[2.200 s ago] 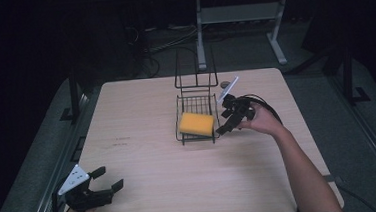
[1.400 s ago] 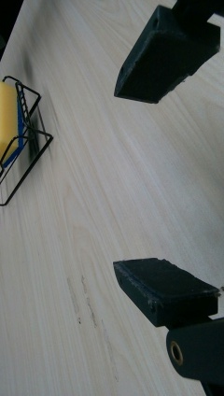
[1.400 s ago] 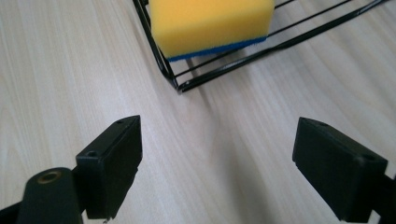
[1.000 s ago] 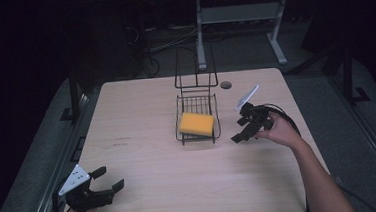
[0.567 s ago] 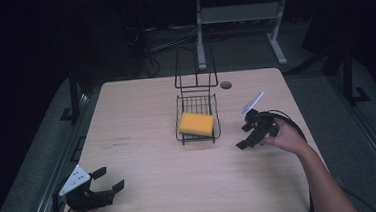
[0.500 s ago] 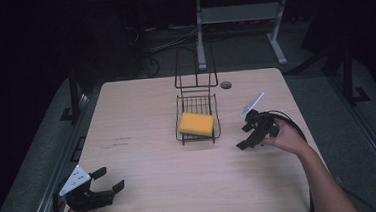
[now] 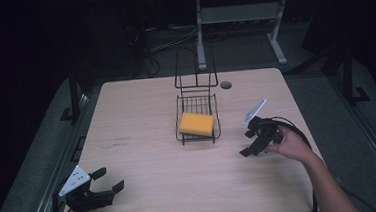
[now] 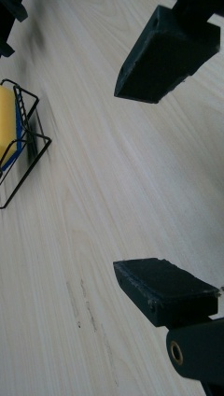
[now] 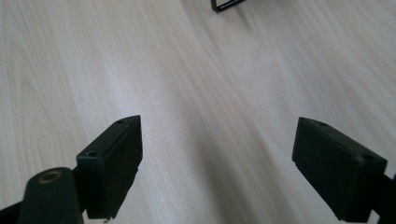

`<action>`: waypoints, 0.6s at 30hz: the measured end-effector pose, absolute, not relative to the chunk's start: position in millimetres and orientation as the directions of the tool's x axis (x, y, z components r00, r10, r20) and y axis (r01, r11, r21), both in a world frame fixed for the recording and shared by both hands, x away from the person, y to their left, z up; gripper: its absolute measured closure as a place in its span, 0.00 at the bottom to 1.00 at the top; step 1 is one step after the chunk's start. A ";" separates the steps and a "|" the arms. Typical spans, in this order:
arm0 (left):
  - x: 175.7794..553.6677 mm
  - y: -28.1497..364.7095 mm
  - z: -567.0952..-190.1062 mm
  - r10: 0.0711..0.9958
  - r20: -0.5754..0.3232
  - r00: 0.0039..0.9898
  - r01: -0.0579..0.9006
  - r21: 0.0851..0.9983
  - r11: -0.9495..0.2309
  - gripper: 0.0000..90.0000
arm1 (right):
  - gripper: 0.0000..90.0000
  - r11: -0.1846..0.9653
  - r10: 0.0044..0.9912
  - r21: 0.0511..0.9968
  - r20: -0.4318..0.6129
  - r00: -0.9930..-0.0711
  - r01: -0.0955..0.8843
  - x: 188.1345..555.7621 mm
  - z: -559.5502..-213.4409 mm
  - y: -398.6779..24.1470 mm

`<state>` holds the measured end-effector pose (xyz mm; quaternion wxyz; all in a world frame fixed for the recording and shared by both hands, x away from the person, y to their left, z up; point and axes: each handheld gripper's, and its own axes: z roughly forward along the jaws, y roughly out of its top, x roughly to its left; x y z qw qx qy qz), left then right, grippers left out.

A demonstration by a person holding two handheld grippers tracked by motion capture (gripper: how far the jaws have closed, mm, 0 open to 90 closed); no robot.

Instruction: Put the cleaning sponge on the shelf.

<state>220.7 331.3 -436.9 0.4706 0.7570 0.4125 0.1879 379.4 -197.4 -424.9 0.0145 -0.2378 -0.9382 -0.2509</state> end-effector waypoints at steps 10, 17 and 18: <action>219.7 327.1 -436.4 0.790 -0.104 0.604 0.446 0.866 -0.227 0.15 | 0.17 0.755 0.440 0.485 0.127 -0.889 0.442 355.1 -429.2 -199.3; 219.9 321.9 -436.1 0.783 -0.093 0.615 0.441 0.863 -0.244 0.15 | 0.17 0.756 0.434 0.504 0.092 -0.896 0.418 331.9 -423.3 -203.5; 219.9 321.9 -436.1 0.783 -0.093 0.615 0.441 0.863 -0.244 0.15 | 0.17 0.756 0.432 0.509 0.085 -0.898 0.412 329.7 -422.8 -205.3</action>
